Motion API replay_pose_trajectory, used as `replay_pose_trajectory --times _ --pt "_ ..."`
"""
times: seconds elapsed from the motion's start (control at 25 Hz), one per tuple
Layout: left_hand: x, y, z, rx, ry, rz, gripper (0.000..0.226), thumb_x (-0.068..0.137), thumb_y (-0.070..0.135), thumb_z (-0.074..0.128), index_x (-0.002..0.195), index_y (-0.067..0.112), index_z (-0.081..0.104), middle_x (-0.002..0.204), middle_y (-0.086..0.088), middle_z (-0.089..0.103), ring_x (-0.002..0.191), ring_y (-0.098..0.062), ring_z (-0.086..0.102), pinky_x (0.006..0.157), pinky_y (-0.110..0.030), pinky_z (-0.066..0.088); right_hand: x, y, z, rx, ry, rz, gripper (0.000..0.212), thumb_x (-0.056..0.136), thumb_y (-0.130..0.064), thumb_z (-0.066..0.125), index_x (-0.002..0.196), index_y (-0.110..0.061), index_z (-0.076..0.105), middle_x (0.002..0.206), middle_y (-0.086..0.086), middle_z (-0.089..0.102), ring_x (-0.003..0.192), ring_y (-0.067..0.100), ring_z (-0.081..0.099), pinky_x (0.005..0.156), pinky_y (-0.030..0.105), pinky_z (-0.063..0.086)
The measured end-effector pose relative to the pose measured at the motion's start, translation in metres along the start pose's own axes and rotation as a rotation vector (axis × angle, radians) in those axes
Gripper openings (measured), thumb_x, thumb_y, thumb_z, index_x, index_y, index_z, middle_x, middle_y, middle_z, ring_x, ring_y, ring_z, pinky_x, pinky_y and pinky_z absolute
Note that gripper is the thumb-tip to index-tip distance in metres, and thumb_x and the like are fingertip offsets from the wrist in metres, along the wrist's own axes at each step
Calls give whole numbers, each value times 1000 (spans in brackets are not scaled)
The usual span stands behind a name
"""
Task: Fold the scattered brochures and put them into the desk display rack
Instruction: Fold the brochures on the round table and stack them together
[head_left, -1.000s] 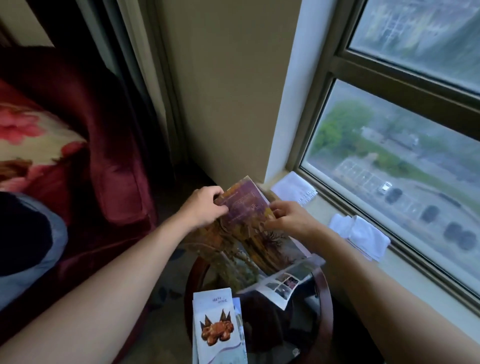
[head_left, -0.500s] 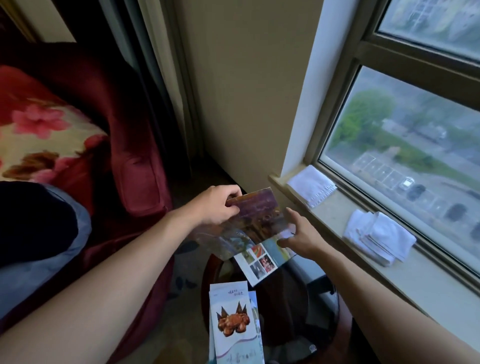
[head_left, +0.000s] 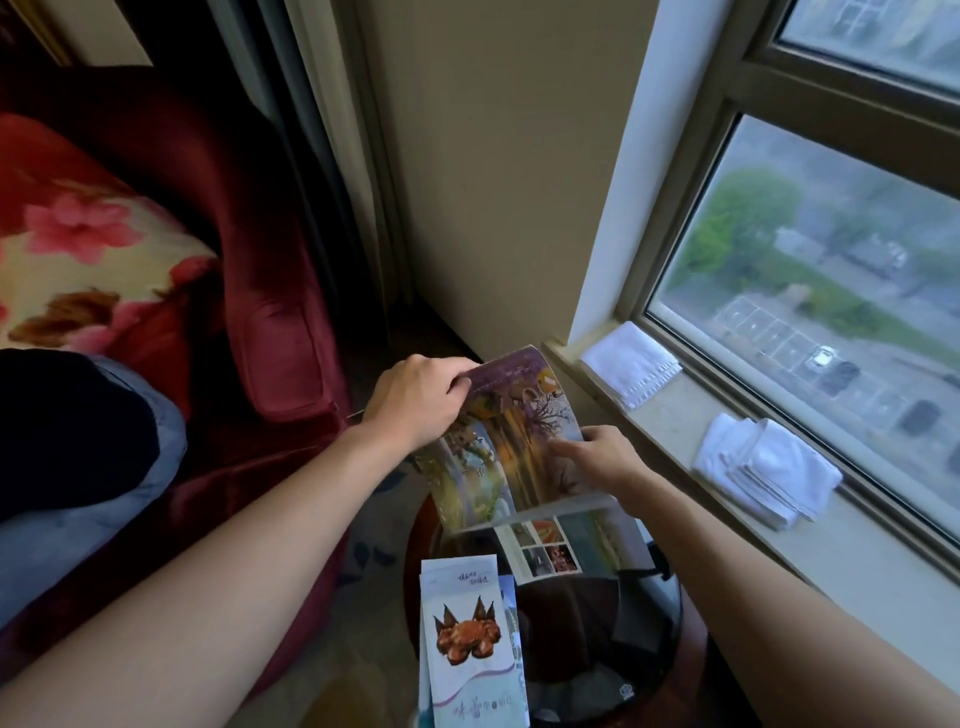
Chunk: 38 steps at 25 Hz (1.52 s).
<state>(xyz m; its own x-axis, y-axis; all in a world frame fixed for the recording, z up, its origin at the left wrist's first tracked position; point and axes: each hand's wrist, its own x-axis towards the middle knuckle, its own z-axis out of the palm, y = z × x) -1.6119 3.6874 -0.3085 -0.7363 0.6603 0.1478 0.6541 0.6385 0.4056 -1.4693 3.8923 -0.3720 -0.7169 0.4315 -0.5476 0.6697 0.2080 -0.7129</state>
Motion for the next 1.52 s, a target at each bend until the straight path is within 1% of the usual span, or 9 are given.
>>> replay_pose_trajectory --times 0.16,0.36,0.56,0.68,1.0,1.2,1.36,1.44,1.52 --pt "-8 17 18 -55 -207 53 31 92 40 52 120 44 67 111 12 74 97 -18 69 77 -34 56 -1 2 -6 127 -46 65 26 89 -37 72 90 -11 75 94 10 75 78 20 70 67 31 57" --pt "-28 27 51 -225 -325 9 28 91 37 55 119 41 54 120 10 65 105 -19 63 82 -38 53 -2 -2 -13 306 -196 42 25 87 -23 68 100 -2 75 105 21 73 90 27 68 84 40 53" --pt "-14 7 48 -172 18 -195 30 100 29 41 118 27 65 103 -13 74 93 -39 68 73 -38 49 -6 15 -23 222 -398 38 43 89 -48 66 115 -14 74 118 6 74 112 26 67 100 42 47" --pt "-1 -13 34 -66 51 -279 29 97 32 41 110 27 67 94 -12 74 88 -42 66 68 -36 44 -9 33 -23 -3 -441 123 30 92 -38 68 115 -18 70 115 10 73 106 28 70 94 42 56" --pt "-27 -4 54 -275 -358 -190 32 94 41 48 120 40 66 113 13 72 103 -7 65 80 -24 46 -13 13 -7 -16 -287 -15 20 95 -27 60 110 -22 72 118 3 60 110 25 56 100 45 41" --pt "-43 16 71 -452 -551 -226 49 79 73 51 123 51 52 108 25 62 97 3 61 68 -20 47 -20 -10 -5 87 -294 -128 34 77 -32 55 103 -20 73 108 6 63 99 24 56 81 38 40" --pt "-45 14 73 -425 -473 -173 11 89 47 61 100 47 59 90 20 67 80 4 65 61 -20 53 -18 -9 -5 70 -230 -161 10 80 -30 63 84 -31 72 104 3 65 99 25 57 79 38 44" --pt "-44 10 72 -389 -436 -173 6 93 35 59 94 39 64 88 15 70 77 1 68 62 -24 58 -14 0 -3 -2 -177 -174 18 84 -22 71 101 -26 67 108 0 67 104 22 62 86 39 53" --pt "-41 6 69 -401 -450 -195 10 93 31 58 93 37 65 91 16 71 80 1 69 66 -25 59 -13 10 -3 -153 -108 -188 57 81 -20 77 133 -23 54 126 -4 59 114 17 59 96 36 52"
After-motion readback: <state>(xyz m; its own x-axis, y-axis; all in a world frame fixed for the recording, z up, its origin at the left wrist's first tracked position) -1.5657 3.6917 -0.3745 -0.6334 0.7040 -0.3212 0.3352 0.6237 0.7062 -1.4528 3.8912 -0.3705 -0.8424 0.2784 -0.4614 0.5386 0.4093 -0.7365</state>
